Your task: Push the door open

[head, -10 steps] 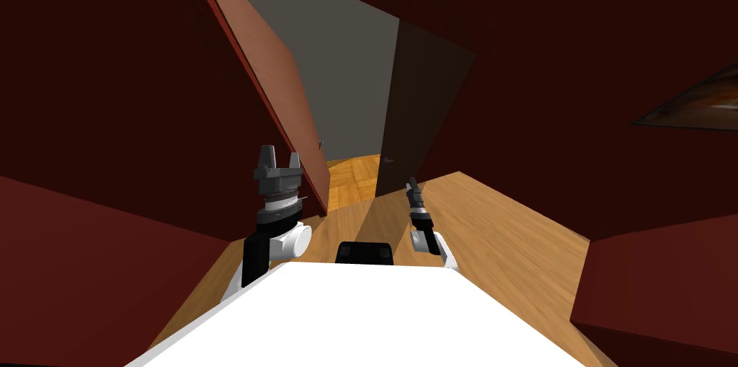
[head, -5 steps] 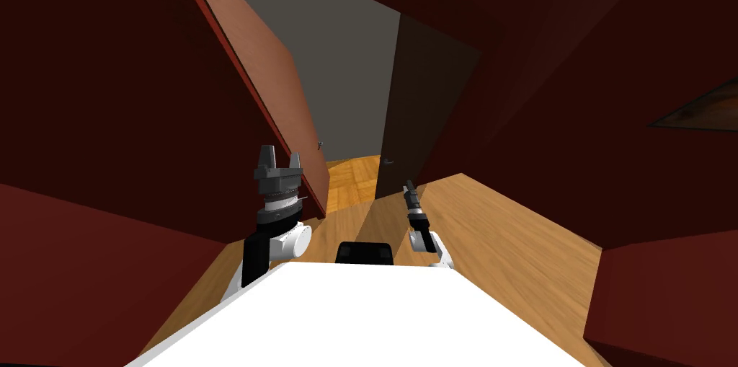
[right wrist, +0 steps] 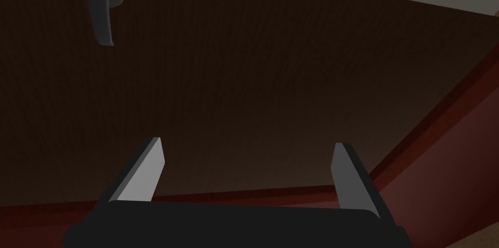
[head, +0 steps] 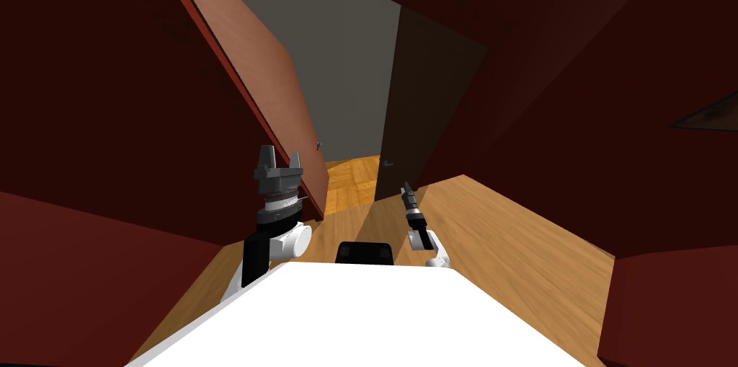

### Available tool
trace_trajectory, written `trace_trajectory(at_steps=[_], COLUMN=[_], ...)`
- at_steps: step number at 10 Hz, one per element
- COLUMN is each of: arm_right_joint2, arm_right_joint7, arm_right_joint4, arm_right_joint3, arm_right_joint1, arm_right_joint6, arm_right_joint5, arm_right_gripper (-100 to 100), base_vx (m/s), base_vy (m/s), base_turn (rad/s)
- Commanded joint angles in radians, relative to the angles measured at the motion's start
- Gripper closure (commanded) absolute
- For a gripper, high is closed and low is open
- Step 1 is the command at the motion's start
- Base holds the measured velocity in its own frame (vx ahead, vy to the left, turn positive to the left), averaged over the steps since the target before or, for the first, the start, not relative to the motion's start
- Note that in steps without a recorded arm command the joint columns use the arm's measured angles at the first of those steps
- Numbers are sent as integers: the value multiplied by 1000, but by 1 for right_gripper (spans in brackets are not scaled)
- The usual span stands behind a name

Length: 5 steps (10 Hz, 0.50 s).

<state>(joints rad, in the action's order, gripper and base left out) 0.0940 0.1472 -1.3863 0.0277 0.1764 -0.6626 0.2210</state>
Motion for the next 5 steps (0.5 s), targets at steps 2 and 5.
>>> trace_trajectory(at_steps=[2,5], arm_right_joint2=[5,12], arm_right_joint7=[27,56], arm_right_joint4=[82,172], arm_right_joint3=[0,1], arm_right_joint1=[-29,-69], arm_right_joint6=[-26,-52], arm_right_joint5=[17,35], arm_right_gripper=[-100,-100], base_vx=[94,103], base_vy=[-56,-57], base_turn=[28,30])
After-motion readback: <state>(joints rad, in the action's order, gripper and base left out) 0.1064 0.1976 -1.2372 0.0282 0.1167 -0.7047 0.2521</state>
